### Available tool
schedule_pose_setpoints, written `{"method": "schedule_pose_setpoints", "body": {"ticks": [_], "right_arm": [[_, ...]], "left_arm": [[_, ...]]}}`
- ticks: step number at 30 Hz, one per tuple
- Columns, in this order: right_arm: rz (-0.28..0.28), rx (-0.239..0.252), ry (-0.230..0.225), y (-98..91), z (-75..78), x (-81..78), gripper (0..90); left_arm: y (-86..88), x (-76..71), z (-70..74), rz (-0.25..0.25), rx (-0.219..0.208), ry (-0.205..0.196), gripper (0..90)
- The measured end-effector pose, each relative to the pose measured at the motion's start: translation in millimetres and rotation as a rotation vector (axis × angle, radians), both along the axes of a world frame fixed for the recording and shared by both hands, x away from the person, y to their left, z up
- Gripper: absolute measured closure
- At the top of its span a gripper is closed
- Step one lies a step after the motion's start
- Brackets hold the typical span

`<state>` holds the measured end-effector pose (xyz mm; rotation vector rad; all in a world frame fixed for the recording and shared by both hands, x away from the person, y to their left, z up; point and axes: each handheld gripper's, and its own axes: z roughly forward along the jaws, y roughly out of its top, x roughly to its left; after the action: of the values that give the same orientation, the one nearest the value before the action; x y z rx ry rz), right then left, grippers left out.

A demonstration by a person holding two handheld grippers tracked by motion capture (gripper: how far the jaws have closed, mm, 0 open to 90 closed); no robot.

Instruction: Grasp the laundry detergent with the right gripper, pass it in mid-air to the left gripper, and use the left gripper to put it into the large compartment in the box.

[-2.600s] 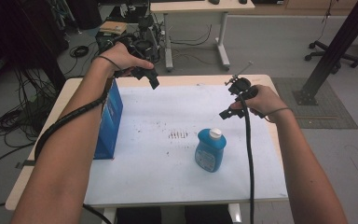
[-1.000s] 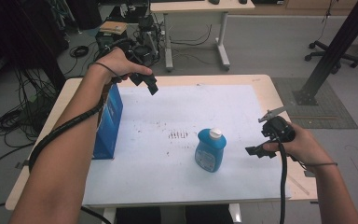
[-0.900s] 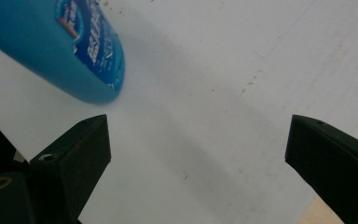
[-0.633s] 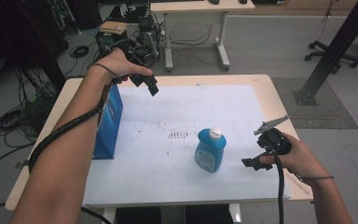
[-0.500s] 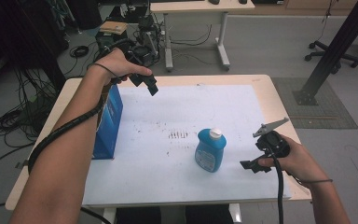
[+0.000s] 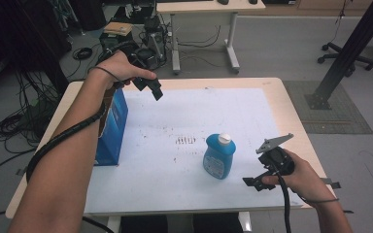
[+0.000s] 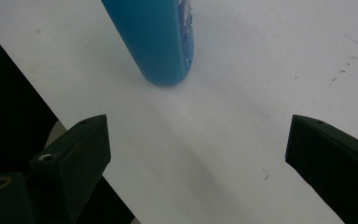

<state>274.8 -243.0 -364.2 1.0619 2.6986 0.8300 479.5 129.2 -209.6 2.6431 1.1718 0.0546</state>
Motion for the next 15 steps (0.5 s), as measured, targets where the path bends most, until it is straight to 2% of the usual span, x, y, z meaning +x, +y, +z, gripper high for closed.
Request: {"method": "schedule_pose_setpoints", "body": {"ticks": [10, 15], "right_arm": [[0.01, 0.017, -0.004, 8.1, -9.7, -10.1, 6.6], [0.007, 0.033, -0.024, 12.1, -14.7, -13.0, 6.6]], "left_arm": [[1.3, -2.1, -0.1, 0.003, 0.003, 0.002, 4.0], [2.7, -2.9, 1.7, 0.004, 0.005, 0.001, 4.0]]}}
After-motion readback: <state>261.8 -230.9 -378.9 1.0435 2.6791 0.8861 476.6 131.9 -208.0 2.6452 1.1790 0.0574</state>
